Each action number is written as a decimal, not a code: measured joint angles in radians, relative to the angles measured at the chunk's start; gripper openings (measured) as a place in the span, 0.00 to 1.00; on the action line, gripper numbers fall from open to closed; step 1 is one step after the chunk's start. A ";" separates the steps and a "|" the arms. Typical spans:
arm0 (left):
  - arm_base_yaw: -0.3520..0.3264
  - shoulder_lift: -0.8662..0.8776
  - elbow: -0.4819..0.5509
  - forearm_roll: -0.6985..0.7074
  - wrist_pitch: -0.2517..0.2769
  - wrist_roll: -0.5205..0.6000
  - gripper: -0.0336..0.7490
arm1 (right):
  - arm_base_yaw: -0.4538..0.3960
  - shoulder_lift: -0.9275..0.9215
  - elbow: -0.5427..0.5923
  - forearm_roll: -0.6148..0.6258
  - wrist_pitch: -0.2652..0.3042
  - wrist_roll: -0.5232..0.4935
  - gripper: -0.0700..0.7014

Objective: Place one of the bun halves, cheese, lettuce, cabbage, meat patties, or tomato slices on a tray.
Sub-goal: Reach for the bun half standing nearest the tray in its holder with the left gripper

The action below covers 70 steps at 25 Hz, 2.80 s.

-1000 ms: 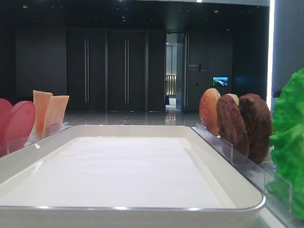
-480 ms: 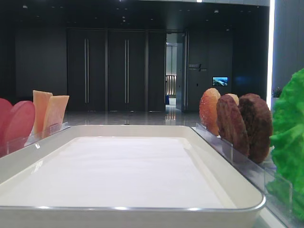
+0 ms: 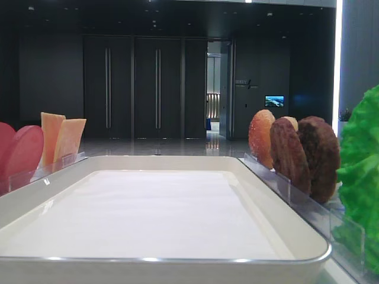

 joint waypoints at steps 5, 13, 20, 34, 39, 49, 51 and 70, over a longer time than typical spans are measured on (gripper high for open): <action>-0.129 0.073 0.000 0.037 -0.039 -0.134 0.73 | 0.000 0.000 0.000 0.000 0.000 0.000 0.63; -0.213 0.174 0.000 0.050 -0.111 -0.230 0.73 | 0.000 0.000 0.000 0.000 0.000 0.000 0.63; -0.241 0.251 0.000 0.051 -0.152 -0.254 0.73 | 0.000 0.000 0.000 0.000 0.000 0.000 0.63; -0.241 0.336 -0.001 0.050 -0.178 -0.254 0.73 | 0.000 0.000 0.000 0.000 0.000 0.000 0.63; -0.247 0.366 -0.001 0.050 -0.190 -0.253 0.73 | 0.000 0.000 0.000 0.000 0.000 0.000 0.63; -0.257 0.441 -0.002 0.049 -0.211 -0.244 0.72 | 0.000 0.000 0.000 0.000 0.000 0.000 0.63; -0.257 0.441 -0.002 0.049 -0.211 -0.242 0.69 | 0.000 0.000 0.000 0.000 0.000 0.000 0.63; -0.257 0.434 -0.012 0.063 -0.116 -0.212 0.23 | 0.000 0.000 0.000 0.000 0.000 0.000 0.63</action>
